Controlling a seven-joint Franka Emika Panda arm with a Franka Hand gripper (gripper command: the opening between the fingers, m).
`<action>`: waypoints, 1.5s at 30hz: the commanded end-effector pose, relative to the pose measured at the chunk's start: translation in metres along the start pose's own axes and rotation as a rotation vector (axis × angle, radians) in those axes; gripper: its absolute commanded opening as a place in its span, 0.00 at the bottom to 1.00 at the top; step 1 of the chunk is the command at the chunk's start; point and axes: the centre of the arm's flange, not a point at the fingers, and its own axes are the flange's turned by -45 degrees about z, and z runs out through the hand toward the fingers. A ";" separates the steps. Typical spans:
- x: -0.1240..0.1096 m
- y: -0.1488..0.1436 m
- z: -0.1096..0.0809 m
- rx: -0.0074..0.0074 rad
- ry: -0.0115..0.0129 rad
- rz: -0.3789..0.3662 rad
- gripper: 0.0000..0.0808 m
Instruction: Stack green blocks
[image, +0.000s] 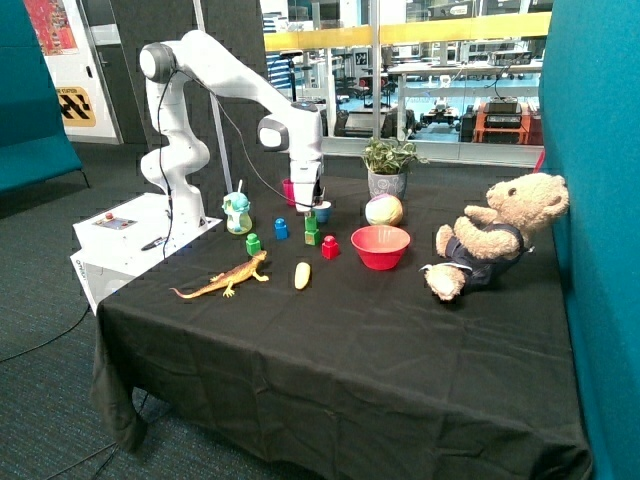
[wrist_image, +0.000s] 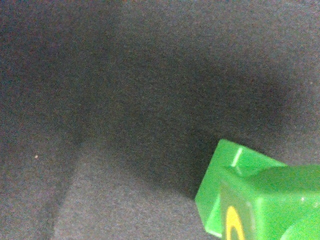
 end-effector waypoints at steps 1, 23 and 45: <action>-0.007 -0.006 0.007 -0.0057 0.0087 -0.001 0.00; -0.009 -0.010 0.005 -0.0057 0.0087 -0.007 0.74; -0.012 -0.005 0.005 -0.0057 0.0088 0.001 0.86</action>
